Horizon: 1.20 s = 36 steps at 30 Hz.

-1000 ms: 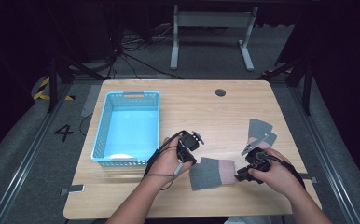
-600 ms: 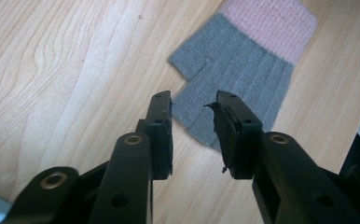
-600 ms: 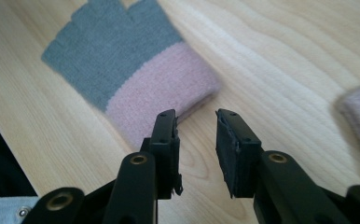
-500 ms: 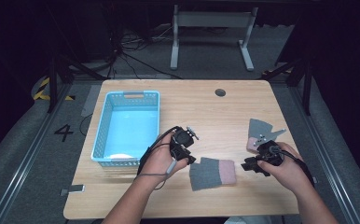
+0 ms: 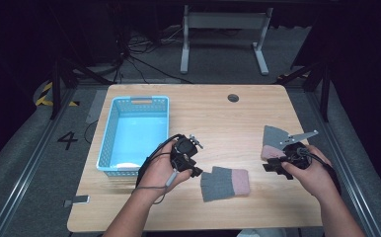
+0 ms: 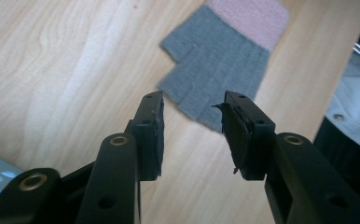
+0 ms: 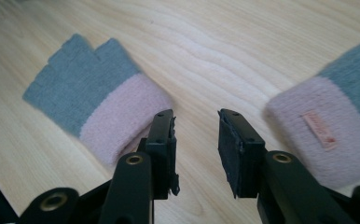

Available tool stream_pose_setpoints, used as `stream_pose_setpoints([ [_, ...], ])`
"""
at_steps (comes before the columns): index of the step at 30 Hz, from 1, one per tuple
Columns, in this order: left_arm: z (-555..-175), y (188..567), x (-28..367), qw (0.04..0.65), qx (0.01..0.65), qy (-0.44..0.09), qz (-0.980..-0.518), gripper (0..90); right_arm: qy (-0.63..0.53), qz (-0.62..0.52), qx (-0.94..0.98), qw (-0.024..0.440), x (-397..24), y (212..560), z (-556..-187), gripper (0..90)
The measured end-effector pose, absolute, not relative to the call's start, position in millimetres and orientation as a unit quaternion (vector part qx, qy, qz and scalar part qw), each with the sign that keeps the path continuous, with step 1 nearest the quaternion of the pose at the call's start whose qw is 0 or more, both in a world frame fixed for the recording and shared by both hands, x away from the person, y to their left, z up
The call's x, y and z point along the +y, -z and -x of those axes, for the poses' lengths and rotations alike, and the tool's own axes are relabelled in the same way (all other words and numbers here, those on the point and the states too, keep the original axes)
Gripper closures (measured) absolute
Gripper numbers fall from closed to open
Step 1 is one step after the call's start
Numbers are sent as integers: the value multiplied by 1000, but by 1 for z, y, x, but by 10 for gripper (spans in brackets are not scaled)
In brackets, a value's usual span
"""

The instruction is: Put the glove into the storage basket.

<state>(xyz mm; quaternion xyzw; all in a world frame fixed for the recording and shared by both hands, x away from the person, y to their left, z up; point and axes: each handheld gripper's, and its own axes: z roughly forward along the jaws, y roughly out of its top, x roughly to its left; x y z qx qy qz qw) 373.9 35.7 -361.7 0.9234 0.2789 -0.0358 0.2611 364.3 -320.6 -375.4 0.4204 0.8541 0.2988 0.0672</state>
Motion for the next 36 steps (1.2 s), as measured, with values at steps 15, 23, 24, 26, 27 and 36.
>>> stream_pose_setpoints([
  [15,-365,362,56,260,311,21,-914,587,-281,-507,809,100,-341,379,-408,640],
  [23,-367,364,56,259,314,16,-913,579,-259,-538,794,113,-350,389,-432,626],
  [24,-367,364,56,260,312,17,-914,579,-254,-540,794,115,-350,390,-434,625],
  [26,-368,364,56,258,309,15,-915,577,-247,-543,794,117,-352,393,-437,622],
  [27,-368,364,55,258,309,16,-915,578,-242,-544,795,117,-352,395,-438,619],
  [36,-368,363,54,262,309,14,-914,580,-243,-550,791,113,-350,402,-437,648],
])
